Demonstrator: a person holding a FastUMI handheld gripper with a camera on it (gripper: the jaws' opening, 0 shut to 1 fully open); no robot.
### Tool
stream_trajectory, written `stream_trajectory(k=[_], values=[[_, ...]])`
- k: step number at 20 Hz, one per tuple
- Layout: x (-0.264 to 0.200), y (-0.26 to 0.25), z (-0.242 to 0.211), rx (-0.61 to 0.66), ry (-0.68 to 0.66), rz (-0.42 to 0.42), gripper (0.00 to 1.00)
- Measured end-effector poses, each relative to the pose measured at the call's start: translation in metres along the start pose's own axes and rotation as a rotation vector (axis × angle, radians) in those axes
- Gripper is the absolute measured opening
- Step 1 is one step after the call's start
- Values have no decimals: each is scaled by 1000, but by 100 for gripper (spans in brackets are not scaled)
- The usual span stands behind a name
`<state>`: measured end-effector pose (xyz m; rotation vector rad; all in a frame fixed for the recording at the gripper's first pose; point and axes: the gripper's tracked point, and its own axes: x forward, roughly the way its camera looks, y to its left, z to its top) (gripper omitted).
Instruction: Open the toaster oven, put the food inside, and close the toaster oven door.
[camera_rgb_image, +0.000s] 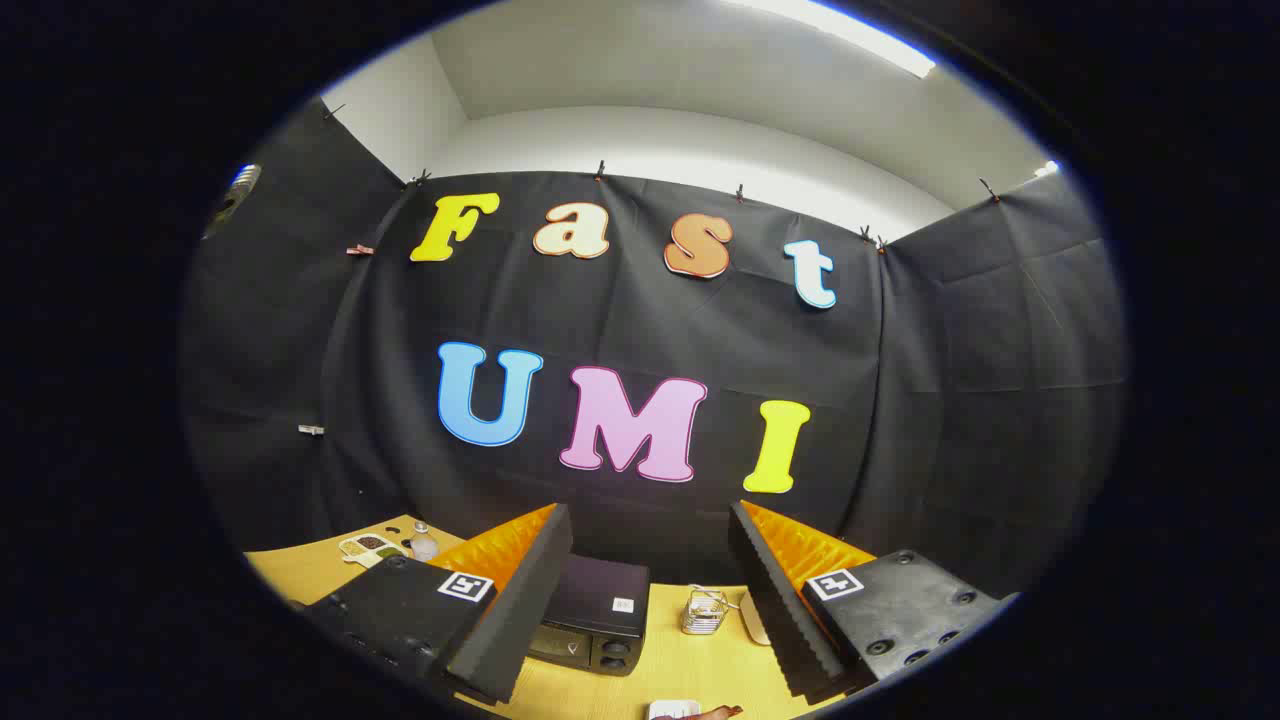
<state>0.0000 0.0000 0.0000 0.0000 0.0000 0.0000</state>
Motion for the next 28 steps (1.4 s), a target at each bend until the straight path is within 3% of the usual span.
stream_trajectory(k=[22, 28], values=[[-15, -1, 1, 17, 15, -16, 97], [-4, 38, -16, 58, 42, 18, 97]])
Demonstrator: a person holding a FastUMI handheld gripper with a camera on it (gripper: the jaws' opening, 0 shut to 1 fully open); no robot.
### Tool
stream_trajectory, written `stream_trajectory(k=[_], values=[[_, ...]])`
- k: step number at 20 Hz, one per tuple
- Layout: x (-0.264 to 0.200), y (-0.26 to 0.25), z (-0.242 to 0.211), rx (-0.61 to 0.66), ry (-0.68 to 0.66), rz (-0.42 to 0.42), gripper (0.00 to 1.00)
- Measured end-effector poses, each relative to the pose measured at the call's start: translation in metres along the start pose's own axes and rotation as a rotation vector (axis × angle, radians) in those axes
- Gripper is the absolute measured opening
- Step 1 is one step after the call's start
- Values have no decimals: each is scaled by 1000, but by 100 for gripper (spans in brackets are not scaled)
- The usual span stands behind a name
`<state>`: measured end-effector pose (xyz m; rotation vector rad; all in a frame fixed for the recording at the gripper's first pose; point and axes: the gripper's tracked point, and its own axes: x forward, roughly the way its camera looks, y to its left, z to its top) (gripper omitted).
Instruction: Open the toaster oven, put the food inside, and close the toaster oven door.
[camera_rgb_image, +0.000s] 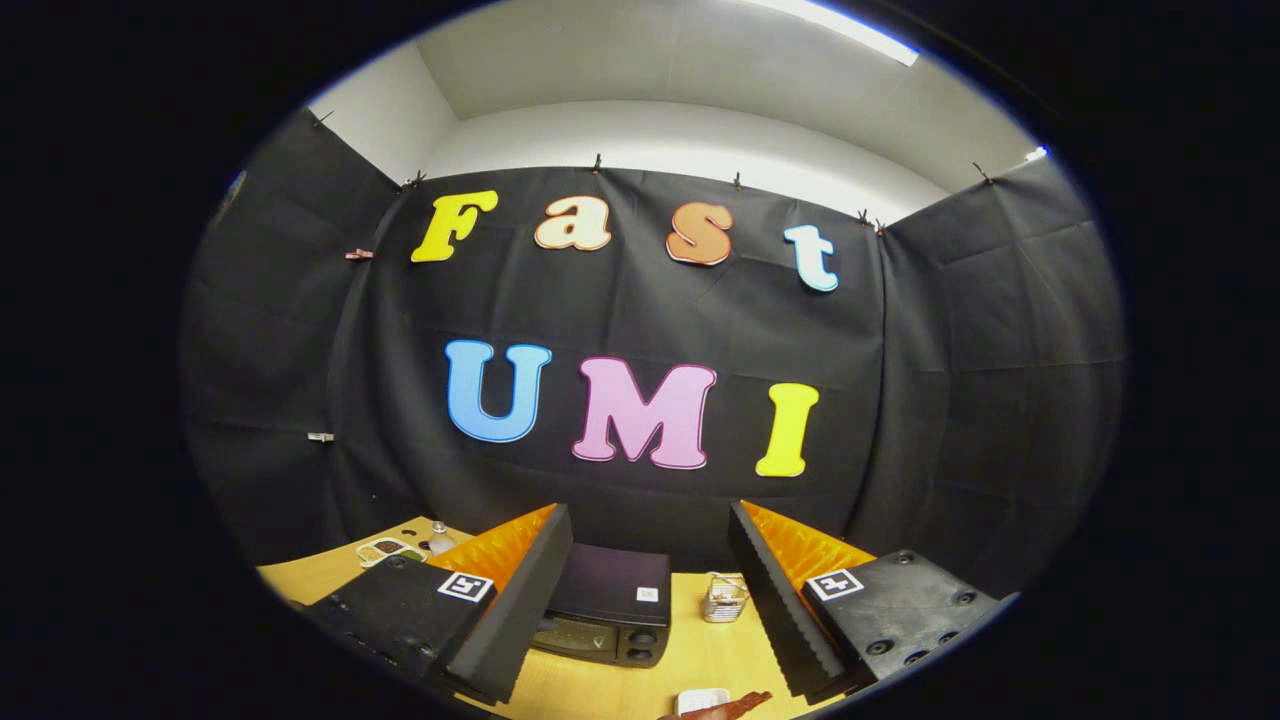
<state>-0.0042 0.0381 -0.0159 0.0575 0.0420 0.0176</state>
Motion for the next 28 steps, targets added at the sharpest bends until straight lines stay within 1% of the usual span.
stream_trajectory(k=[4, 8, 11, 18, 20, 22, 25, 28], values=[[23, 41, -16, 24, -7, 23, 98], [49, 77, -49, 83, 35, 31, 98], [67, 96, -81, 83, 79, 23, 98], [93, 122, -183, 80, 267, 12, 98], [98, 129, -208, 61, 314, 24, 98], [101, 136, -228, 48, 360, 32, 98], [104, 146, -256, 62, 425, 26, 98], [109, 152, -273, 66, 473, 11, 98]])
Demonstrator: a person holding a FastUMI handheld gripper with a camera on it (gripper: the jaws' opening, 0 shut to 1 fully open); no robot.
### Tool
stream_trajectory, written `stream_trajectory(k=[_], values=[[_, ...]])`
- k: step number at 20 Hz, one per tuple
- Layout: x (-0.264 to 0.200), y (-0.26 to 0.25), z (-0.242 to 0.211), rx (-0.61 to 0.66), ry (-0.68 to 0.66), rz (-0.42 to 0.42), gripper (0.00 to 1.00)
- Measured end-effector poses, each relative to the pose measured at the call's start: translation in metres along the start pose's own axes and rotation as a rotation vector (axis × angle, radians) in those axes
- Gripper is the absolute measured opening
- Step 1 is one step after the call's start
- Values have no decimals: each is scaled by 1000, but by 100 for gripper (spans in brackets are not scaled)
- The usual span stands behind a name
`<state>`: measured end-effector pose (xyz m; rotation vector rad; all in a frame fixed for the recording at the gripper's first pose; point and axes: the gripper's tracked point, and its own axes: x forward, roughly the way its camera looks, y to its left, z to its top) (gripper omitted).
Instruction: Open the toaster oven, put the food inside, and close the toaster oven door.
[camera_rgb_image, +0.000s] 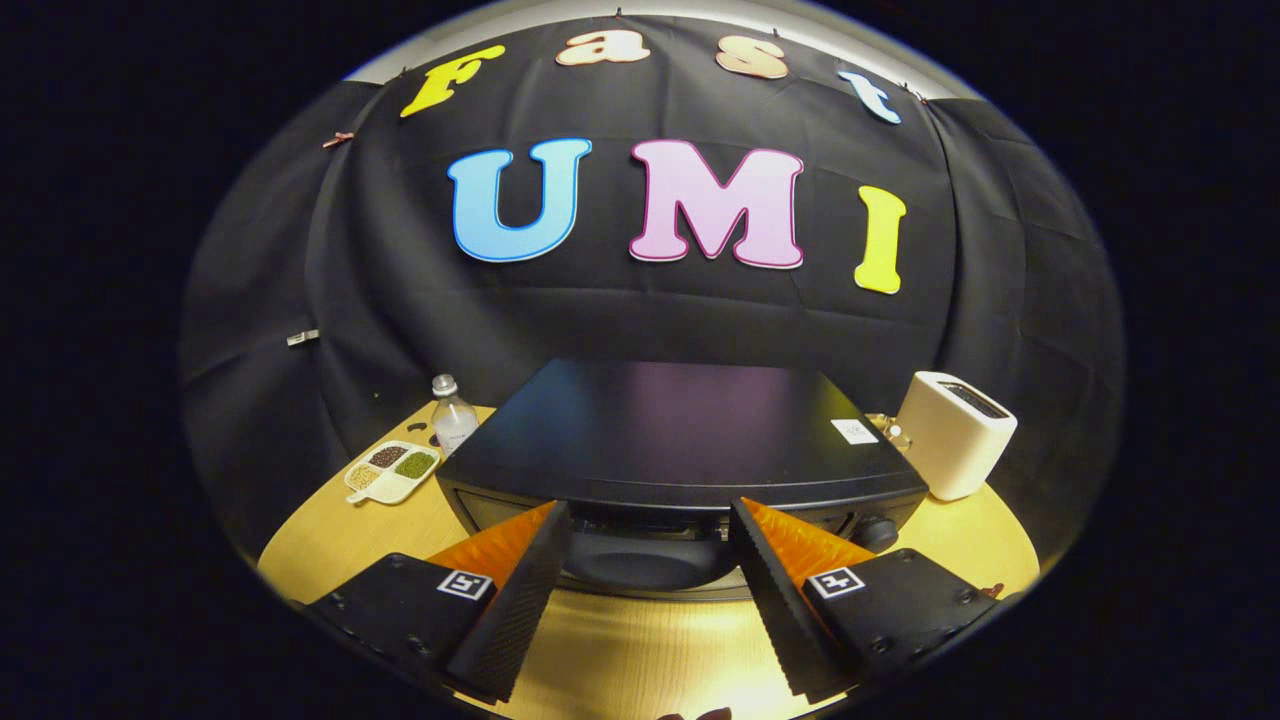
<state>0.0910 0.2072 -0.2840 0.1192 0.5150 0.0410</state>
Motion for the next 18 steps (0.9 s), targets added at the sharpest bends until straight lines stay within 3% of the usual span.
stream_trajectory(k=[4, 18], values=[[9, -1, 3, 28, -2, -54, 98], [-41, 6, -39, 41, 68, -62, 99]])
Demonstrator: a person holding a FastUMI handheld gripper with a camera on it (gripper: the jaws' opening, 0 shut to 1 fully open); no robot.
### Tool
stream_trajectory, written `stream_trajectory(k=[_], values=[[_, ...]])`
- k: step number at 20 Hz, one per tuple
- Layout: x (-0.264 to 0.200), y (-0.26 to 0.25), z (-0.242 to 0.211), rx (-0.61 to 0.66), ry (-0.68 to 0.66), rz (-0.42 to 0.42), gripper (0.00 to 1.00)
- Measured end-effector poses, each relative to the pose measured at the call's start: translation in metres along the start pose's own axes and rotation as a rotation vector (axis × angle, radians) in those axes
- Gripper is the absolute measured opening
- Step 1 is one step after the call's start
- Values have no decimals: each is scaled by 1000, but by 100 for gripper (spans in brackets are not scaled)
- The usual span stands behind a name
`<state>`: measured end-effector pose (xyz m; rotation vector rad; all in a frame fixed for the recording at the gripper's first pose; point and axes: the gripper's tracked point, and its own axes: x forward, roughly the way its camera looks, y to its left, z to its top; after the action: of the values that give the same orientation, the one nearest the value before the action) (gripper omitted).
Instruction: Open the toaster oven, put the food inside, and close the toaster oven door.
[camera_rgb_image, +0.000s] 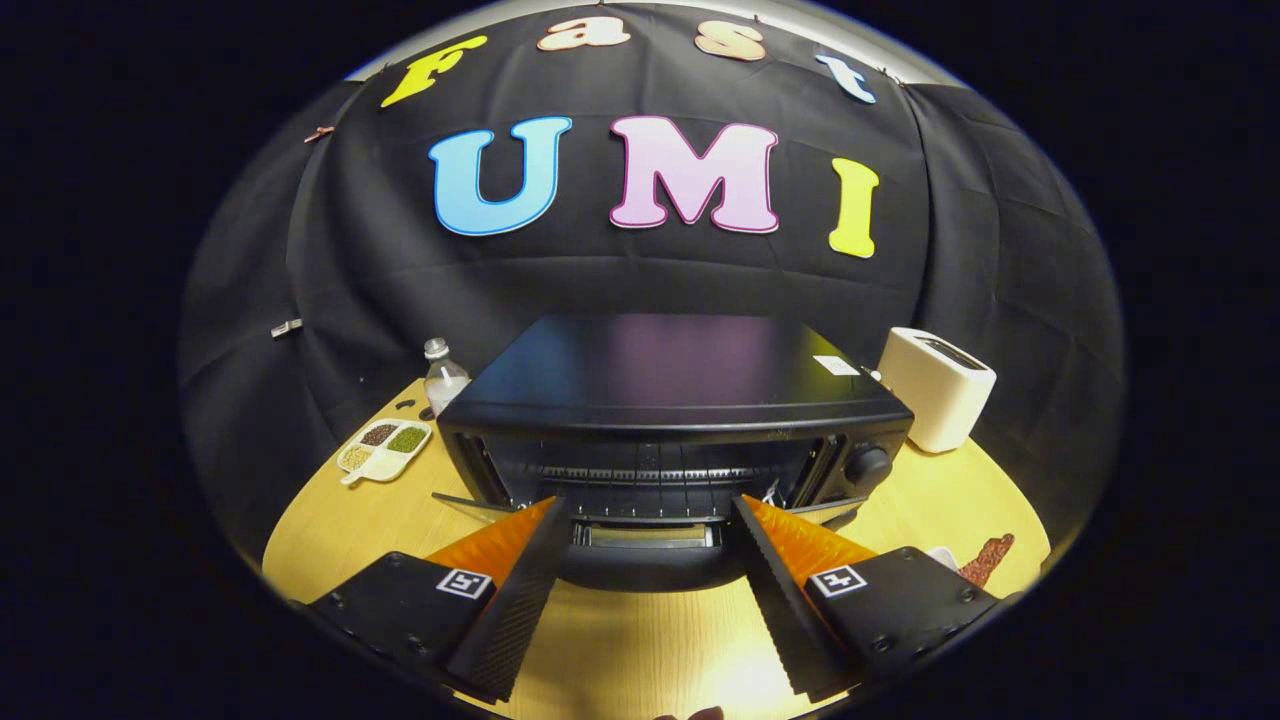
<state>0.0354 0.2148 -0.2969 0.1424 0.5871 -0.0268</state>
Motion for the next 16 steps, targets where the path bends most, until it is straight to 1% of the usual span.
stream_trajectory(k=[11, 16], values=[[-29, -1, -53, -27, 104, 10, 98], [-31, -3, -73, -42, 154, 28, 97]])
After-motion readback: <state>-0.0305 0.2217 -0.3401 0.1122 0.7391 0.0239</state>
